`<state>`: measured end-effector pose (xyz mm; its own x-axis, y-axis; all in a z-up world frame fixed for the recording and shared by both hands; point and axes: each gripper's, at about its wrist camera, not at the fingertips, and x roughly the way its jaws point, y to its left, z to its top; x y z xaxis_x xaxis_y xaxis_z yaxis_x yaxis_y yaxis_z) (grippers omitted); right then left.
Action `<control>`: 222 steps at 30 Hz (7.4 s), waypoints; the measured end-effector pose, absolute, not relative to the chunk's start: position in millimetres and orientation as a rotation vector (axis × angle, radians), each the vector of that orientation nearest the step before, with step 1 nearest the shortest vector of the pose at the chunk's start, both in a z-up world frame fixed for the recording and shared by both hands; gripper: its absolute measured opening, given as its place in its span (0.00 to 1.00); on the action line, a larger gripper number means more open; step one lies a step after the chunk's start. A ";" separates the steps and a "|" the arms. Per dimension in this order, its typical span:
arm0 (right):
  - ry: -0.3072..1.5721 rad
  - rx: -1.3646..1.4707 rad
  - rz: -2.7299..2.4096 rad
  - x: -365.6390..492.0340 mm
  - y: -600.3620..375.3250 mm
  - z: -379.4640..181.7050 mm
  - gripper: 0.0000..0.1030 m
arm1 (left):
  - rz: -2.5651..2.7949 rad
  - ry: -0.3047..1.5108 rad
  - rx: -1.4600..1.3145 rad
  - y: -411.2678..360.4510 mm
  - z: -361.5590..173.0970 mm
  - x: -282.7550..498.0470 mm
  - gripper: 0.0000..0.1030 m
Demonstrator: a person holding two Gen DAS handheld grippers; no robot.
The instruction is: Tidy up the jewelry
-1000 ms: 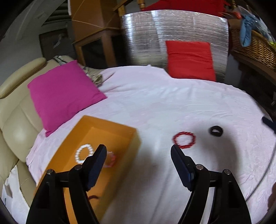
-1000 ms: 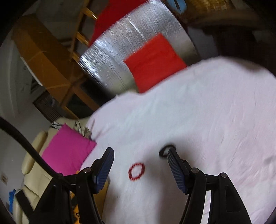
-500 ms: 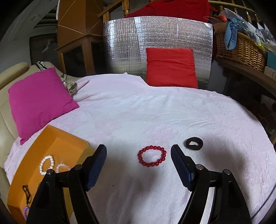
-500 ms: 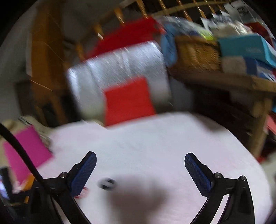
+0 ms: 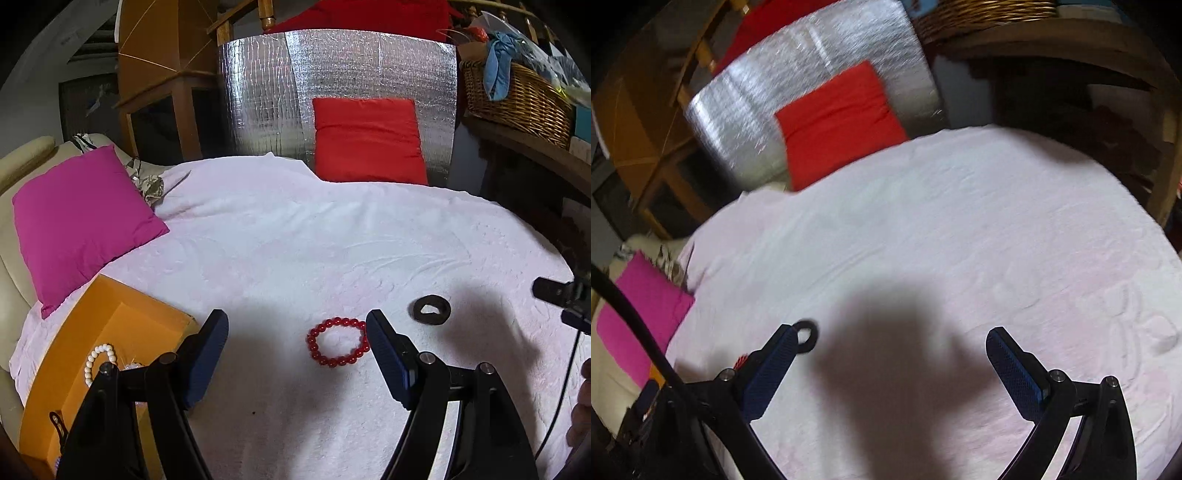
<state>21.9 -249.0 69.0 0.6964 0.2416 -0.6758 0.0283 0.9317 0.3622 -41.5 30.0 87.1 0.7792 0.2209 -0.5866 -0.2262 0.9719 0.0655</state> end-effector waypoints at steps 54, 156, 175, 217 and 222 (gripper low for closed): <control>0.972 0.092 -0.025 -9.3 -215.6 -9.7 1.00 | 0.215 0.789 -0.048 38.2 59.5 -24.5 0.75; 0.875 0.142 0.281 42.8 -202.4 30.7 0.15 | -0.042 0.747 0.134 -3.4 44.7 -5.7 0.10; 0.861 0.136 0.296 33.0 -210.0 37.9 0.14 | -0.102 0.736 0.059 15.0 51.8 -12.0 0.10; 0.797 0.144 0.330 14.2 -226.5 50.3 0.14 | -0.048 0.720 0.000 5.4 56.3 -5.5 0.09; 0.774 0.143 0.346 8.0 -220.4 57.5 0.15 | -0.021 0.652 0.031 3.1 77.8 -26.8 0.09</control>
